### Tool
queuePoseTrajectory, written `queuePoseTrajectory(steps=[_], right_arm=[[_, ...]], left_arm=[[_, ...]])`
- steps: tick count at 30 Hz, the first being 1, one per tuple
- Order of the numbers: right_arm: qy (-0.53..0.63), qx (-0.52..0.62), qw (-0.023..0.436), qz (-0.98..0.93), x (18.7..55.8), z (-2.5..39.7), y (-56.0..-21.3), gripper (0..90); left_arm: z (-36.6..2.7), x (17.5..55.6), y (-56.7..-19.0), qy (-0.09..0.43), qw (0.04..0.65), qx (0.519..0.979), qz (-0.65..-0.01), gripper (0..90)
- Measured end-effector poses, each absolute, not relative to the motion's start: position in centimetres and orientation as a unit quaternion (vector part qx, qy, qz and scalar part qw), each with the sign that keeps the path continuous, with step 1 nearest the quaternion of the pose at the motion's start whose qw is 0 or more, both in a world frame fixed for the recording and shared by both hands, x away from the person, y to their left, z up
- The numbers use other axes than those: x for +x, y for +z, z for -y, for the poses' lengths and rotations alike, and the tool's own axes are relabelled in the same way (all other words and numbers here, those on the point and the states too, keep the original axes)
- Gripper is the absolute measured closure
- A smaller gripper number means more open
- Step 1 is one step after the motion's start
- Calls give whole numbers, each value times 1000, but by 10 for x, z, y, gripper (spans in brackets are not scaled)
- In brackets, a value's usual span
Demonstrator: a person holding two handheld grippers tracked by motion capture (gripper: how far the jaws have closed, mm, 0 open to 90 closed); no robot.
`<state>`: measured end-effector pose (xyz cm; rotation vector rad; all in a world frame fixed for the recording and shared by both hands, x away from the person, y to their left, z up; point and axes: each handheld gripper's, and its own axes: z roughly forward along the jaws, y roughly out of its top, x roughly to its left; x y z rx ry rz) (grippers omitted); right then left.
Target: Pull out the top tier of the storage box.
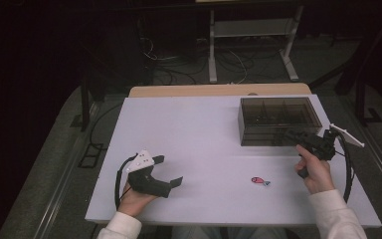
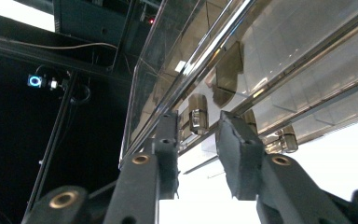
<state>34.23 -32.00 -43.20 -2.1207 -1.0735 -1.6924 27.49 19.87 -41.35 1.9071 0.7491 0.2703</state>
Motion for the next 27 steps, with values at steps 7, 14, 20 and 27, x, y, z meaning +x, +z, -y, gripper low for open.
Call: queuePoseTrajectory(steps=[7, 14, 20, 27], right_arm=[[-576, -729, 106, 355, 341, 316, -430, 757], [-579, -736, 105, 336, 338, 314, -432, 792], [-581, -735, 95, 336, 337, 312, -432, 800], [-579, -733, 75, 349, 336, 310, -431, 806]], left_arm=[[-197, 275, -414, 113, 509, 796, -308, 0], [-197, 275, -414, 112, 508, 796, -308, 0], [-197, 275, -414, 112, 509, 796, -308, 0], [-197, 275, -414, 113, 508, 796, -307, 0]])
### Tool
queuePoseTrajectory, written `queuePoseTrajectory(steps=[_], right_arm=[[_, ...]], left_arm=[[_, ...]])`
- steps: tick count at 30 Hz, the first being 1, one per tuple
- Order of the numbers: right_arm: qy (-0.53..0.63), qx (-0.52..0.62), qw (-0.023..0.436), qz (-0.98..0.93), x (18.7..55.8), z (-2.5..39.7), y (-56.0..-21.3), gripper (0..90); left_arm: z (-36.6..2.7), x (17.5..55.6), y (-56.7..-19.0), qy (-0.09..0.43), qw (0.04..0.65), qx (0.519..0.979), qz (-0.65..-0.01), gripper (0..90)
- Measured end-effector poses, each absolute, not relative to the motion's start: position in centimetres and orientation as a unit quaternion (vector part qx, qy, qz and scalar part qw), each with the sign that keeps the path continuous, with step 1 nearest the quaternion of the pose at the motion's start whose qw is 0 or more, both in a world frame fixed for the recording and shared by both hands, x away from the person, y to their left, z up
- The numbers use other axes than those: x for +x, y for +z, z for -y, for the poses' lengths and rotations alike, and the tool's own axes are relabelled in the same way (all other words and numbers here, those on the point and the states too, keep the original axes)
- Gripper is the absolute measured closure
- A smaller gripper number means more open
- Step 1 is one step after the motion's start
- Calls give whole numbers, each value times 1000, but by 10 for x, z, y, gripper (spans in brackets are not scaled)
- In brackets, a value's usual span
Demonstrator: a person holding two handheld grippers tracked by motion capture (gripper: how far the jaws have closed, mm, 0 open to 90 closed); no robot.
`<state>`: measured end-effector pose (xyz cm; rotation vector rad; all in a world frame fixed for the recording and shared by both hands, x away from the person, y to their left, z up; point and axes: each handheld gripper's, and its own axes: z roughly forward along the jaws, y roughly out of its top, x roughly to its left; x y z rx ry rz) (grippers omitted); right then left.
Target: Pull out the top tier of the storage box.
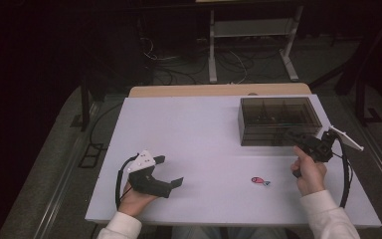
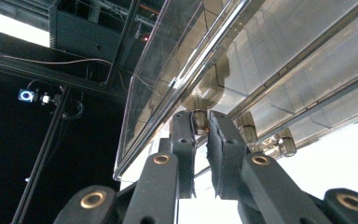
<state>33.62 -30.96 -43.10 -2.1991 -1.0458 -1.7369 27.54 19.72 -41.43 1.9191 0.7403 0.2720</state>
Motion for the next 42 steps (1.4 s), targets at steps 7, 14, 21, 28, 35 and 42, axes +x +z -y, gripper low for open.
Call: queuePoseTrajectory(steps=[7, 14, 21, 28, 35, 42], right_arm=[[-577, -732, 78, 354, 337, 311, -431, 808], [-577, -732, 85, 353, 338, 312, -431, 809], [-575, -732, 89, 353, 333, 312, -430, 808], [-575, -731, 89, 356, 320, 313, -430, 808], [-575, -731, 88, 356, 317, 312, -430, 806], [-577, -735, 90, 343, 317, 312, -430, 714]], left_arm=[[-197, 276, -414, 113, 508, 796, -307, 0], [-197, 276, -415, 113, 506, 798, -307, 0], [-198, 276, -414, 114, 508, 797, -307, 0], [-198, 275, -414, 114, 509, 797, -306, 0], [-197, 275, -414, 115, 508, 797, -305, 0], [-197, 275, -414, 115, 507, 798, -305, 0]])
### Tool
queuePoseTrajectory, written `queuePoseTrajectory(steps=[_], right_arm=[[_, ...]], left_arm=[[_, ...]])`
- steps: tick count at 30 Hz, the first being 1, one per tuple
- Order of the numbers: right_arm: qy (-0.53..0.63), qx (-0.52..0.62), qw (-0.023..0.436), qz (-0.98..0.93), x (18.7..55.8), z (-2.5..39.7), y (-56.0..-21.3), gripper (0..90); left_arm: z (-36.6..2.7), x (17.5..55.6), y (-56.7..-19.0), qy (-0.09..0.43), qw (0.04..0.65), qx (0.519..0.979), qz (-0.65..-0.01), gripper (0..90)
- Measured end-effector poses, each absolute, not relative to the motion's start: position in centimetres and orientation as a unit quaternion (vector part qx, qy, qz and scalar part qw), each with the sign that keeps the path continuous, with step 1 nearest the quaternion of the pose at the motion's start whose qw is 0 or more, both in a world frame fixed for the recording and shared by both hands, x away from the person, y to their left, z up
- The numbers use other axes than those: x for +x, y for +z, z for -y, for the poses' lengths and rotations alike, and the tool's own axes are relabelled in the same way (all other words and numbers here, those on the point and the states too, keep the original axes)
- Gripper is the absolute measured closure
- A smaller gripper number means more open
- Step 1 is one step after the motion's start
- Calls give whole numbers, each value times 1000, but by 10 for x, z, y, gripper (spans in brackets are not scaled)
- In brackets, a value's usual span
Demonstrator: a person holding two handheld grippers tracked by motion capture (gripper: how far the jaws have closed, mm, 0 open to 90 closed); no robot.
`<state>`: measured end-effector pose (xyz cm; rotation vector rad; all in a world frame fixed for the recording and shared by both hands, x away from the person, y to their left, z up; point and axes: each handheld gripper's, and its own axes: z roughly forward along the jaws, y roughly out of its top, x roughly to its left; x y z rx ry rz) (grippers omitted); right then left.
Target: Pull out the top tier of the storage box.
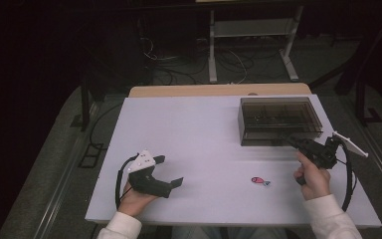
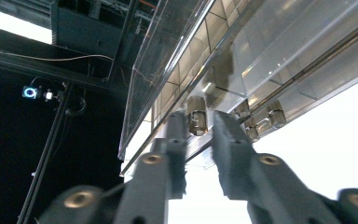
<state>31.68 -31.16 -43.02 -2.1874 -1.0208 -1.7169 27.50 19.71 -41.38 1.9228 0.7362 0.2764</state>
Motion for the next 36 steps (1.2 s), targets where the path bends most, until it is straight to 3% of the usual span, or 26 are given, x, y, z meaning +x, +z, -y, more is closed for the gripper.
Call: queuePoseTrajectory(steps=[23, 36], right_arm=[[-569, -716, 53, 401, 309, 308, -413, 477], [-535, -673, 56, 508, 318, 309, -387, 273]], left_arm=[[-198, 275, -414, 116, 508, 796, -309, 0], [-198, 275, -413, 115, 513, 794, -306, 0]])
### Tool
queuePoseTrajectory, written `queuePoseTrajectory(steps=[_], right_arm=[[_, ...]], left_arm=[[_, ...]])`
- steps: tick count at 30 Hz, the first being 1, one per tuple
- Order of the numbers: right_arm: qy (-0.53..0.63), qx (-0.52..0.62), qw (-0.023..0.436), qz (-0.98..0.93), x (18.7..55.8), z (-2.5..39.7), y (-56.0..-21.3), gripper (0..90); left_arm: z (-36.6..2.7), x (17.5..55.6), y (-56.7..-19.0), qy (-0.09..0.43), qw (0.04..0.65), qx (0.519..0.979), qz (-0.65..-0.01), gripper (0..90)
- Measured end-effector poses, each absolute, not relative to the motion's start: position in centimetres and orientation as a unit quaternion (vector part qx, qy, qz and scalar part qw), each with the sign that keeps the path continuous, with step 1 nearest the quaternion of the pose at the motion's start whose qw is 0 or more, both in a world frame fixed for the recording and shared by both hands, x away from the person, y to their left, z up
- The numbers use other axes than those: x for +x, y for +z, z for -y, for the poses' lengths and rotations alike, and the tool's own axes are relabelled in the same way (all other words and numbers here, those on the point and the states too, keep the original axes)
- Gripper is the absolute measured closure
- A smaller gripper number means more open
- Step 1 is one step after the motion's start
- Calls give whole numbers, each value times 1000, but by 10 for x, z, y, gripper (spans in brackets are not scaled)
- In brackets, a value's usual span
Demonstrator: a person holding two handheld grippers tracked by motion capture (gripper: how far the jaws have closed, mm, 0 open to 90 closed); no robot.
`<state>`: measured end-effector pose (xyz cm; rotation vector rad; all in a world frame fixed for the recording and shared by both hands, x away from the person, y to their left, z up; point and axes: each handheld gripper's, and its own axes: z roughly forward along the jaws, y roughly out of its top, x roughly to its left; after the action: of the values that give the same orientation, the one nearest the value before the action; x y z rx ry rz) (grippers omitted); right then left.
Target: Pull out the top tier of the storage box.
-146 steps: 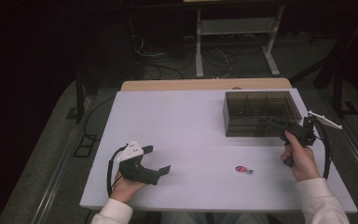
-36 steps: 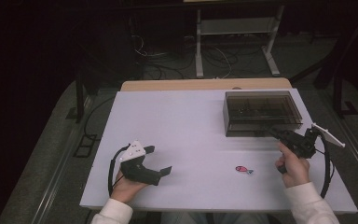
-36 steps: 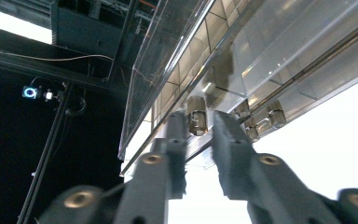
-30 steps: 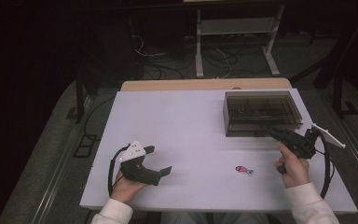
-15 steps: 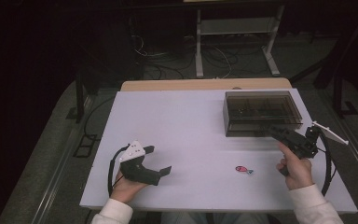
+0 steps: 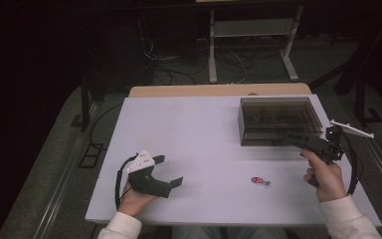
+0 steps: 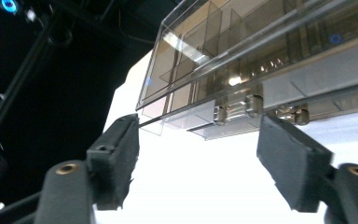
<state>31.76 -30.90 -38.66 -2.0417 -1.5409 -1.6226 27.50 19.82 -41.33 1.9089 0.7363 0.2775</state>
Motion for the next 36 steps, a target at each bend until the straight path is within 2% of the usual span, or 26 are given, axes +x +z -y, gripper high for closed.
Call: queuePoseTrajectory(steps=[10, 36], right_arm=[[-502, -633, 31, 588, 328, 301, -363, 141], [-463, -537, -20, 705, 349, 303, -323, 103]], left_arm=[[-202, 274, -411, 115, 524, 786, -307, 0], [-209, 270, -409, 111, 532, 780, -311, 0]])
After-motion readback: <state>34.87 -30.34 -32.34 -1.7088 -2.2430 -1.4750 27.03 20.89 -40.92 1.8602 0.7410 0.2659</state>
